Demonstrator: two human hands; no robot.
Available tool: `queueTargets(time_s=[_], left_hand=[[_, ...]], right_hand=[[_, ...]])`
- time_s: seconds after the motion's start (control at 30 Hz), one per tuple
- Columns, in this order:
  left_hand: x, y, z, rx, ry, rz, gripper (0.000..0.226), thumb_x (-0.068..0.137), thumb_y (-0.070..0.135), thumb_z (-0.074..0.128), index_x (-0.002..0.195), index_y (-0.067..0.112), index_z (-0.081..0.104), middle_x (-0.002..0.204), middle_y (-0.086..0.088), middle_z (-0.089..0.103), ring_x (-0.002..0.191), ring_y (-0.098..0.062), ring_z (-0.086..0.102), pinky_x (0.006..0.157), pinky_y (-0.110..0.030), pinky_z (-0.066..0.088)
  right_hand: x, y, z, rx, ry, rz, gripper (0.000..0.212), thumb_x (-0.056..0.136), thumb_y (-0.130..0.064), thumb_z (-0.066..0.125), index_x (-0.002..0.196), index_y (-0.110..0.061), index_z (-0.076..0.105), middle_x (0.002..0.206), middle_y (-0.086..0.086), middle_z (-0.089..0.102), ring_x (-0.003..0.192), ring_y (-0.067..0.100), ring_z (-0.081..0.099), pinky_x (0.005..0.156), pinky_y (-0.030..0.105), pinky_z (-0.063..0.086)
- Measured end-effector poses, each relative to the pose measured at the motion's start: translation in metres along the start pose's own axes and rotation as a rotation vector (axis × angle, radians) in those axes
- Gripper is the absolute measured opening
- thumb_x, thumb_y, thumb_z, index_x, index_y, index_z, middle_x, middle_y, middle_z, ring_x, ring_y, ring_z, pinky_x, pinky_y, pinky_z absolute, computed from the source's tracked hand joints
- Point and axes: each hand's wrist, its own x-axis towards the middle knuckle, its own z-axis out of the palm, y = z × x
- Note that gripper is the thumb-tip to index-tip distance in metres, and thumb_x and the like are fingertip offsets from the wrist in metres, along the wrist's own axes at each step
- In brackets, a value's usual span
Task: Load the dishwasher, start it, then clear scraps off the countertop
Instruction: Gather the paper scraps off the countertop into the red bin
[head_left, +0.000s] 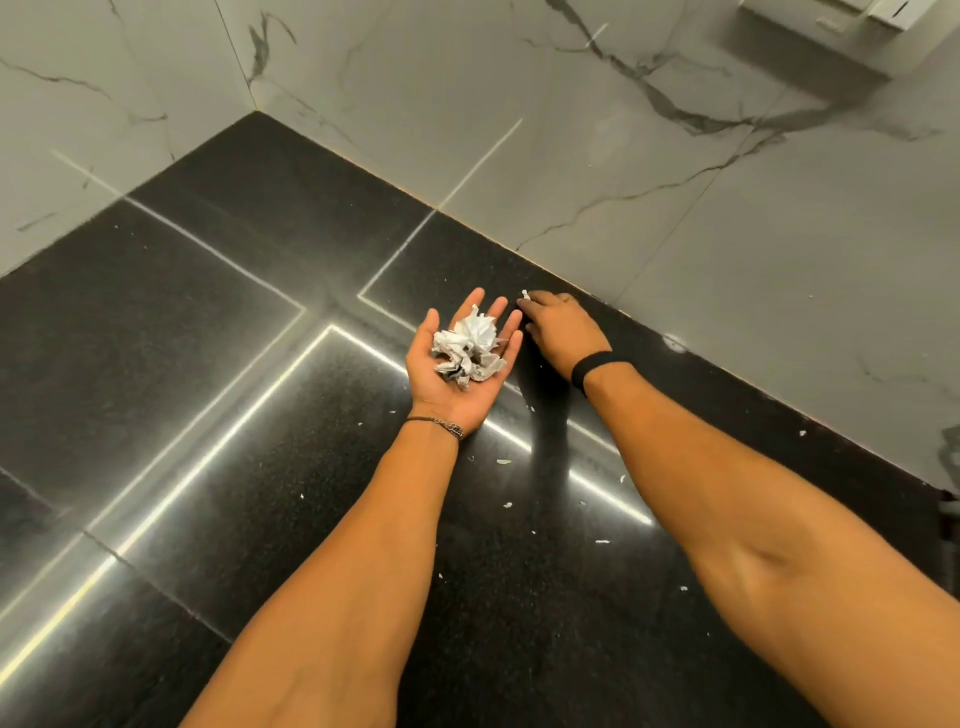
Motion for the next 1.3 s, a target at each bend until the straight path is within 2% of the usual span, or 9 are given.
queueTargets(time_s=[0.13, 0.27, 0.43, 0.57, 0.8, 0.9, 1.07, 1.2, 1.3], left_hand=[[-0.009, -0.005, -0.005, 0.029, 0.028, 0.003, 0.057, 0.101, 0.050, 0.041, 0.142, 0.014, 0.056, 0.144, -0.018, 0.057, 0.134, -0.037, 0.053, 0.119, -0.047, 0.034], [-0.017, -0.011, -0.010, 0.048, 0.043, 0.000, 0.057, 0.101, 0.050, 0.042, 0.143, 0.013, 0.056, 0.143, -0.018, 0.057, 0.134, -0.038, 0.054, 0.119, -0.048, 0.034], [-0.025, -0.018, -0.013, 0.071, 0.062, 0.020, 0.057, 0.100, 0.050, 0.044, 0.141, 0.013, 0.058, 0.142, -0.018, 0.058, 0.132, -0.037, 0.055, 0.118, -0.048, 0.036], [-0.035, -0.030, -0.012, 0.057, 0.046, 0.026, 0.056, 0.100, 0.049, 0.044, 0.143, 0.014, 0.055, 0.146, -0.019, 0.054, 0.133, -0.035, 0.054, 0.110, -0.046, 0.043], [-0.040, -0.041, -0.007, -0.013, 0.058, 0.070, 0.048, 0.102, 0.045, 0.040, 0.128, 0.014, 0.066, 0.122, -0.017, 0.069, 0.108, -0.032, 0.069, 0.106, -0.046, 0.047], [-0.045, -0.038, -0.003, -0.032, 0.073, 0.107, 0.049, 0.102, 0.045, 0.040, 0.132, 0.015, 0.065, 0.122, -0.017, 0.068, 0.112, -0.033, 0.065, 0.110, -0.048, 0.044], [-0.049, -0.029, -0.004, -0.062, 0.069, 0.149, 0.049, 0.102, 0.046, 0.038, 0.128, 0.016, 0.067, 0.115, -0.017, 0.071, 0.102, -0.033, 0.070, 0.088, -0.048, 0.055], [-0.051, -0.024, -0.004, -0.075, 0.065, 0.165, 0.052, 0.103, 0.047, 0.036, 0.133, 0.014, 0.062, 0.131, -0.018, 0.065, 0.116, -0.035, 0.065, 0.097, -0.051, 0.051], [-0.053, -0.024, -0.001, -0.093, 0.085, 0.170, 0.051, 0.102, 0.046, 0.037, 0.128, 0.013, 0.065, 0.124, -0.018, 0.068, 0.111, -0.034, 0.066, 0.098, -0.050, 0.051]], right_hand=[[-0.047, -0.010, 0.004, 0.008, 0.178, 0.055, 0.031, 0.099, -0.007, 0.050, 0.127, -0.009, 0.063, 0.129, 0.011, 0.062, 0.113, 0.032, 0.054, 0.093, 0.039, 0.047], [-0.078, -0.014, 0.005, 0.042, 0.186, 0.097, 0.027, 0.100, -0.010, 0.050, 0.119, -0.011, 0.069, 0.120, 0.009, 0.068, 0.108, 0.030, 0.058, 0.093, 0.038, 0.047], [-0.104, -0.027, -0.012, 0.722, 0.368, 0.372, 0.019, 0.092, -0.016, 0.068, 0.109, -0.021, 0.077, 0.107, -0.004, 0.075, 0.099, 0.011, 0.067, 0.096, 0.033, 0.054], [-0.116, -0.056, -0.039, 1.008, 0.388, 0.222, 0.022, 0.088, -0.013, 0.072, 0.109, -0.020, 0.076, 0.105, -0.011, 0.074, 0.097, 0.002, 0.067, 0.090, 0.023, 0.055], [-0.136, -0.096, -0.051, 1.009, 0.435, 0.112, 0.029, 0.087, -0.008, 0.071, 0.114, -0.021, 0.072, 0.108, -0.010, 0.073, 0.099, 0.003, 0.067, 0.088, 0.023, 0.056], [-0.142, -0.109, -0.047, 1.035, 0.496, 0.108, 0.028, 0.088, -0.008, 0.070, 0.114, -0.019, 0.071, 0.110, -0.007, 0.072, 0.102, 0.005, 0.067, 0.088, 0.024, 0.056], [-0.148, -0.126, -0.046, 1.020, 0.518, 0.107, 0.029, 0.089, -0.012, 0.072, 0.117, -0.020, 0.070, 0.115, -0.009, 0.070, 0.107, 0.003, 0.065, 0.093, 0.025, 0.055], [-0.147, -0.135, -0.049, 0.994, 0.491, 0.114, 0.020, 0.094, -0.027, 0.069, 0.112, -0.022, 0.074, 0.106, -0.009, 0.073, 0.099, 0.003, 0.068, 0.088, 0.029, 0.057], [-0.149, -0.141, -0.055, 1.025, 0.507, 0.153, 0.021, 0.100, -0.031, 0.060, 0.108, -0.019, 0.075, 0.099, -0.007, 0.074, 0.093, 0.006, 0.069, 0.082, 0.034, 0.058]])
